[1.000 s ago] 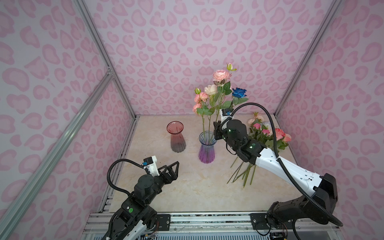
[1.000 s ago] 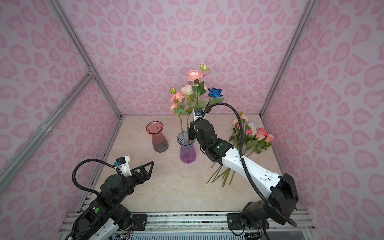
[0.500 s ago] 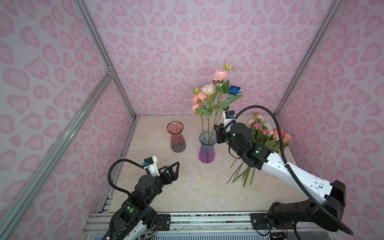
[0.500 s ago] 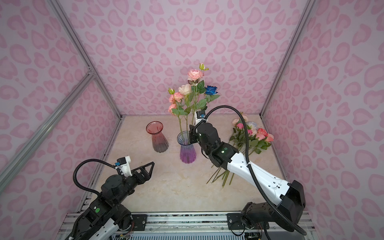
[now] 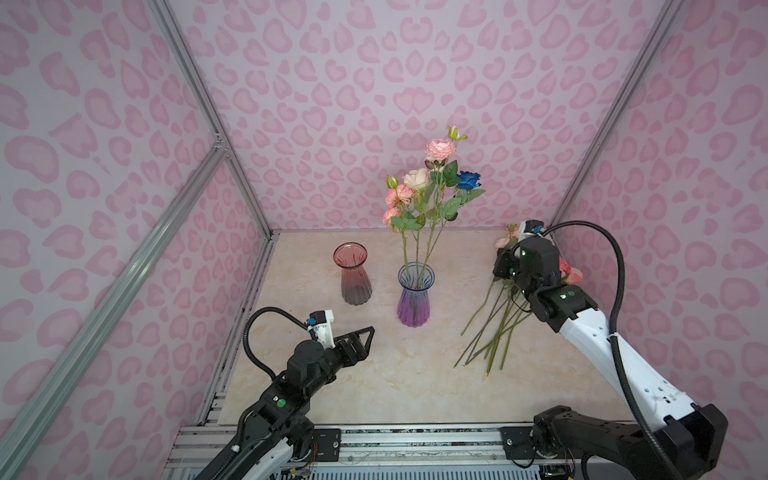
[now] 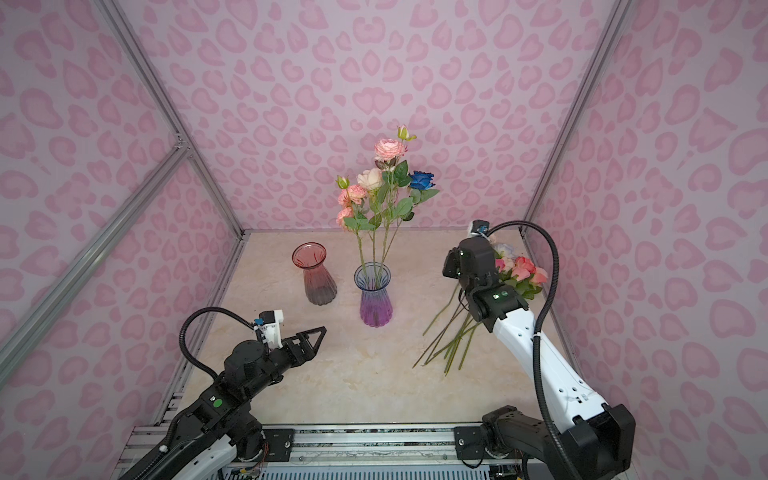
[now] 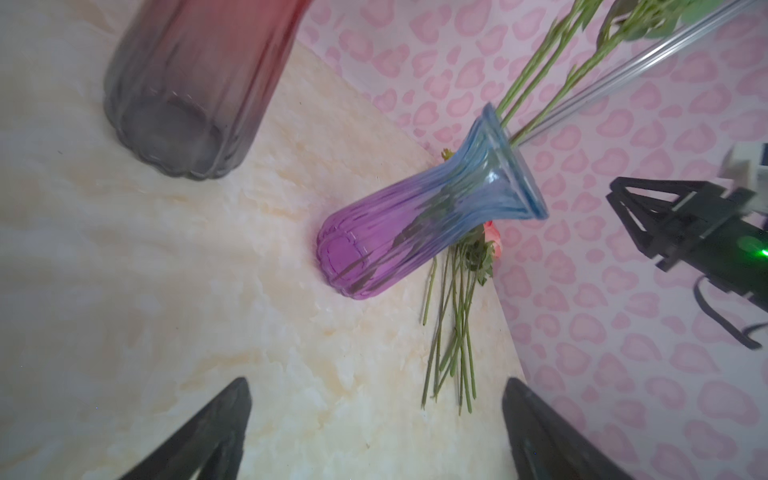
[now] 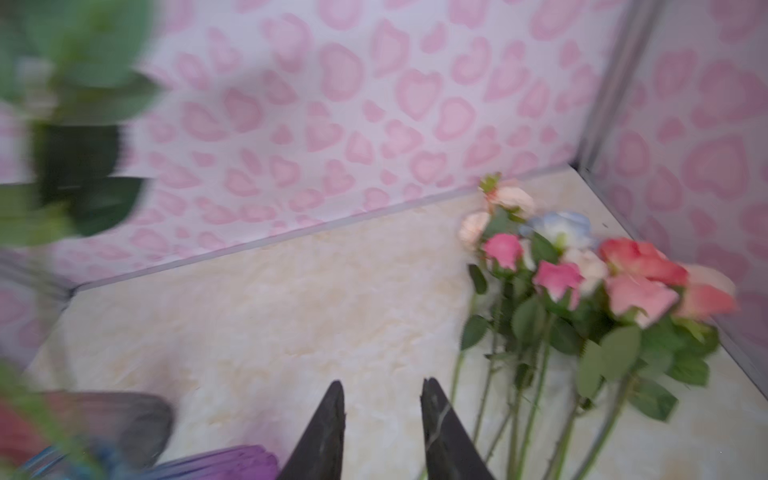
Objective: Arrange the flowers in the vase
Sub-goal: 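Return the right gripper to the rose pile and grasp a pink rosebud stem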
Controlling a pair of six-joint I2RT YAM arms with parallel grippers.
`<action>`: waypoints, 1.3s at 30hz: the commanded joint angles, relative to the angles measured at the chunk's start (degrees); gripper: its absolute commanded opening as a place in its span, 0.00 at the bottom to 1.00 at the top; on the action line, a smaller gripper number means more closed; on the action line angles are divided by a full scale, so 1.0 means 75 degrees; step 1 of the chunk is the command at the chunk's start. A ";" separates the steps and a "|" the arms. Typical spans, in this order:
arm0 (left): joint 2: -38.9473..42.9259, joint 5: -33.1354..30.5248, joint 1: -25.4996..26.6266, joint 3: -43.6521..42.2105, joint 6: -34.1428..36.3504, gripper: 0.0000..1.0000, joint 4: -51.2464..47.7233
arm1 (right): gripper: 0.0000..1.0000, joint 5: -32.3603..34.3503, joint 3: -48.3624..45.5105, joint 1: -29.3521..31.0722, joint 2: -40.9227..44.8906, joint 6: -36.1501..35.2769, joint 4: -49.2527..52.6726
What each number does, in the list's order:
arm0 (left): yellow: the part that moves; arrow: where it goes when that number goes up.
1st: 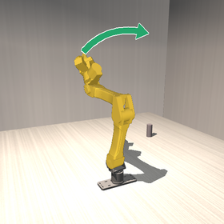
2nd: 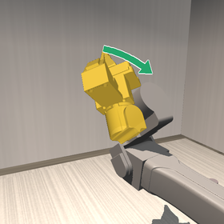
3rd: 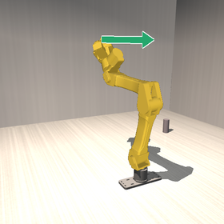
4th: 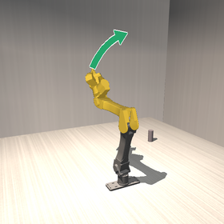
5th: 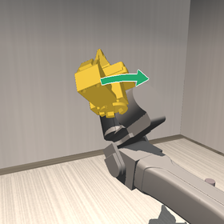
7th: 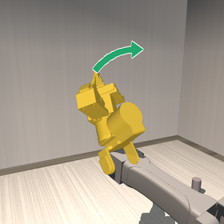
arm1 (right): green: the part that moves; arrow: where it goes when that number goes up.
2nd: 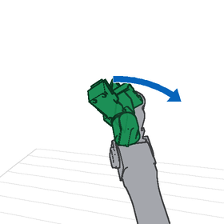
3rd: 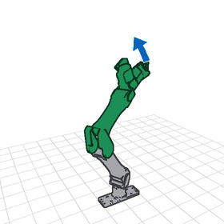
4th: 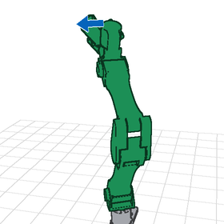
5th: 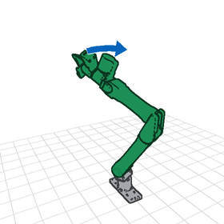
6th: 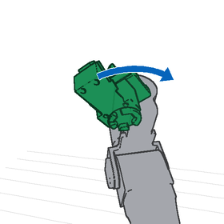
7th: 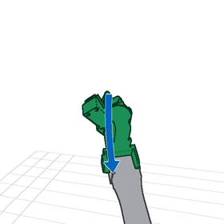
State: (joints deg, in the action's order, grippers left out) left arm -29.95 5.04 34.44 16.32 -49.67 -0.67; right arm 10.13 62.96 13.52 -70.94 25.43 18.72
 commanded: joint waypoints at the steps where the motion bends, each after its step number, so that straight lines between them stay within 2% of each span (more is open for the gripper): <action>1: -0.0602 0.0656 0.0267 0.0307 0.0087 0.95 0.0942 | 0.28 -0.1425 -0.0254 -0.1010 -0.0684 0.0655 0.0694; 3: -0.0837 0.0633 0.0404 0.0560 0.0285 0.95 0.0817 | 0.26 -0.2230 -0.0200 -0.1536 -0.1345 0.0758 0.0789; 4: -0.0888 0.0609 0.0446 0.0654 0.0342 0.95 0.0749 | 0.25 -0.2328 -0.0127 -0.1669 -0.1753 0.0793 0.0843; 10: -0.0842 0.0497 0.0506 0.0638 0.0250 0.95 0.0653 | 0.22 -0.2324 -0.0056 -0.2138 -0.3144 0.1213 0.0495; 23: -0.0376 0.0191 0.0518 0.0650 0.0330 0.97 0.0182 | 0.21 -0.2640 0.0814 -0.2833 -0.4646 0.0968 0.0504; 28: -0.0468 0.0075 0.0517 0.0706 0.0367 0.97 0.0182 | 0.18 -0.2983 0.0806 -0.2986 -0.4925 0.1004 0.0152; 33: -0.0541 0.0070 0.0509 0.0777 0.0418 0.97 0.0112 | 0.21 -0.3219 0.0653 -0.3005 -0.4864 0.1018 -0.0171; 39: -0.0518 -0.0012 0.0514 0.0811 0.0449 0.97 0.0050 | 0.22 -0.3062 0.0067 -0.3003 -0.4080 0.1243 -0.0536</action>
State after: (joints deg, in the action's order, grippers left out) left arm -33.93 5.87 38.35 21.47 -46.83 -0.38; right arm -13.08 65.12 -9.08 -103.48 33.56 17.37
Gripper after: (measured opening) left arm 0.971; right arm 0.213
